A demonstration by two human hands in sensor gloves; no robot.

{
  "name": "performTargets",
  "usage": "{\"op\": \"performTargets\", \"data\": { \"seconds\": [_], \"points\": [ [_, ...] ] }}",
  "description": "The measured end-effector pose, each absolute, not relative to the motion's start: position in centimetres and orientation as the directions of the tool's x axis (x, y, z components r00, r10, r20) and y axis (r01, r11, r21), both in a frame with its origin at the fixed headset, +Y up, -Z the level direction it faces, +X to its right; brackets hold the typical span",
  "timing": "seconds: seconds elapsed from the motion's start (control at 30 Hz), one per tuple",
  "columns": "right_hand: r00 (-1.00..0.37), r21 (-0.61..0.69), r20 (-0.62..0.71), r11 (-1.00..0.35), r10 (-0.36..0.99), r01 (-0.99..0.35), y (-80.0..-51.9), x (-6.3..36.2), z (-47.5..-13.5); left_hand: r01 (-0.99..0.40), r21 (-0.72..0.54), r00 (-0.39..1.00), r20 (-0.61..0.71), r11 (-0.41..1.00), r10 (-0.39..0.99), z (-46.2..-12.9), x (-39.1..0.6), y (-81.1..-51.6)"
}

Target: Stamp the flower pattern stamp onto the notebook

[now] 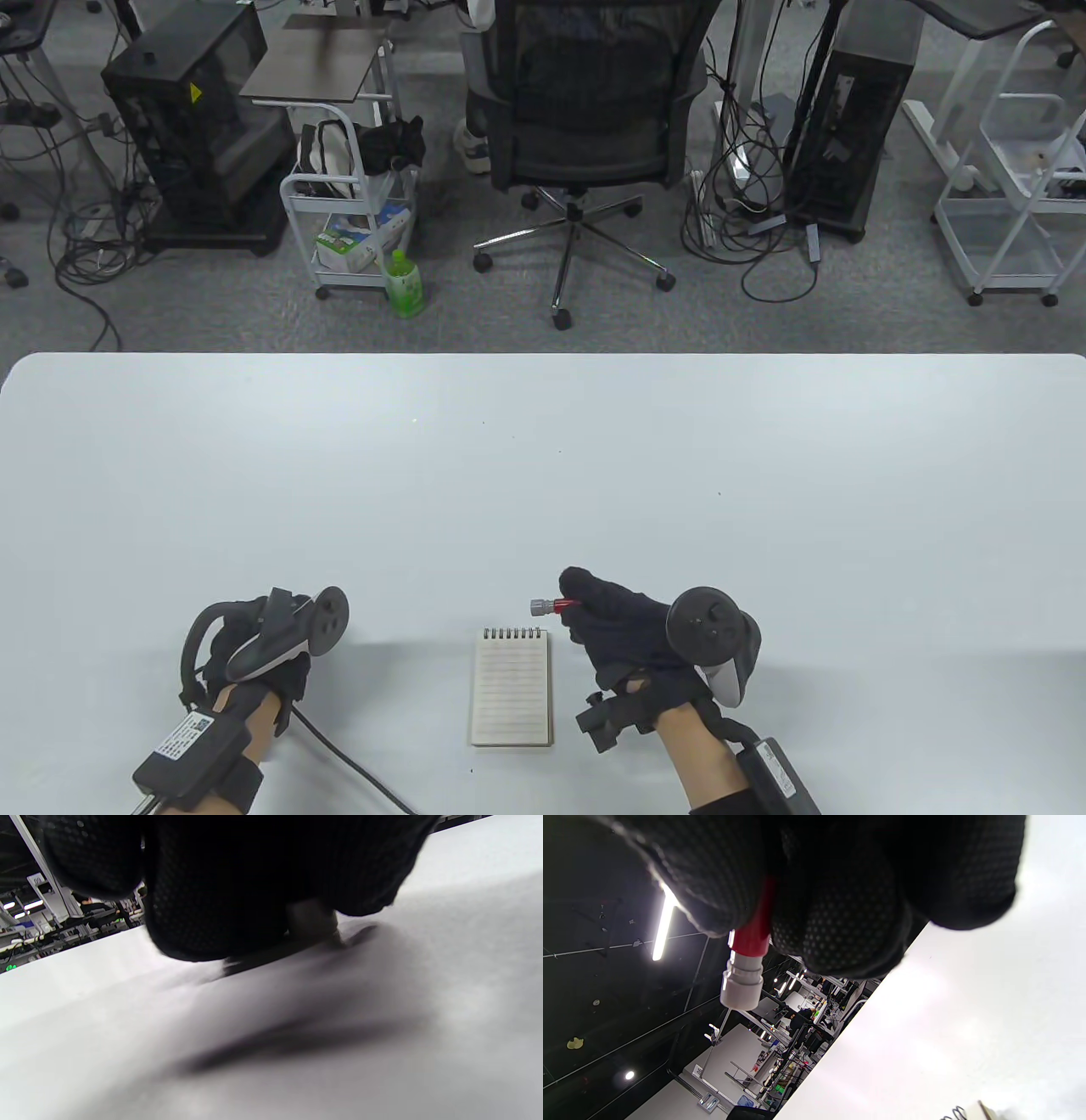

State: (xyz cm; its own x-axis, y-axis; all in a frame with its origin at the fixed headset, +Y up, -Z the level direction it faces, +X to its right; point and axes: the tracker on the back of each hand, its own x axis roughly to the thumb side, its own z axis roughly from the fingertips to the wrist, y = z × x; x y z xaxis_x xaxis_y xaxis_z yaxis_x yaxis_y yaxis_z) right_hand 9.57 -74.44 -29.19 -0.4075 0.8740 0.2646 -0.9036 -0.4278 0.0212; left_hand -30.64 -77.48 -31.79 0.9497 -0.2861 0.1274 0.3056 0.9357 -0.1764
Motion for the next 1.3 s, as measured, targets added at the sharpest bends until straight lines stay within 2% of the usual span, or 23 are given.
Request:
{"op": "performTargets", "data": {
  "seconds": [0.17, 0.37, 0.5, 0.6, 0.83, 1.0, 1.3],
  "points": [
    [-0.41, 0.022, 0.263, -0.431, 0.873, -0.902, -74.4, 9.7, -29.2, 0.234, -0.268, 0.972, 0.085, 0.935, -0.219, -32.0, -31.7, -76.6],
    [-0.425, 0.021, 0.262, -0.446, 0.866, -0.895, -74.5, 9.7, -29.3, 0.082, -0.239, 0.997, 0.032, 0.968, -0.076, -32.1, -32.4, -73.2],
    [-0.429, 0.023, 0.26, -0.45, 0.865, -0.893, -74.5, 9.6, -29.3, 0.07, -0.165, 0.993, 0.11, 0.984, -0.052, -31.8, -30.4, -70.6],
    [-0.441, 0.025, 0.268, -0.464, 0.856, -0.886, -74.4, 9.5, -29.3, 0.086, -0.153, 0.978, 0.202, 0.984, -0.054, -31.1, -27.6, -69.9],
    [-0.414, 0.063, 0.261, -0.443, 0.872, -0.894, -74.7, 9.2, -29.3, -0.002, -0.182, 0.932, 0.357, 0.983, 0.068, -29.6, -21.5, -71.6],
    [-0.419, 0.067, 0.262, -0.45, 0.869, -0.891, -74.7, 9.0, -29.3, -0.076, -0.274, 0.888, 0.419, 0.959, 0.191, -28.6, -18.7, -74.4],
    [-0.453, 0.074, 0.262, -0.486, 0.852, -0.871, -74.8, 8.9, -29.3, 0.054, -0.352, 0.865, 0.484, 0.934, 0.132, -27.8, -17.6, -77.2]
  ]
}}
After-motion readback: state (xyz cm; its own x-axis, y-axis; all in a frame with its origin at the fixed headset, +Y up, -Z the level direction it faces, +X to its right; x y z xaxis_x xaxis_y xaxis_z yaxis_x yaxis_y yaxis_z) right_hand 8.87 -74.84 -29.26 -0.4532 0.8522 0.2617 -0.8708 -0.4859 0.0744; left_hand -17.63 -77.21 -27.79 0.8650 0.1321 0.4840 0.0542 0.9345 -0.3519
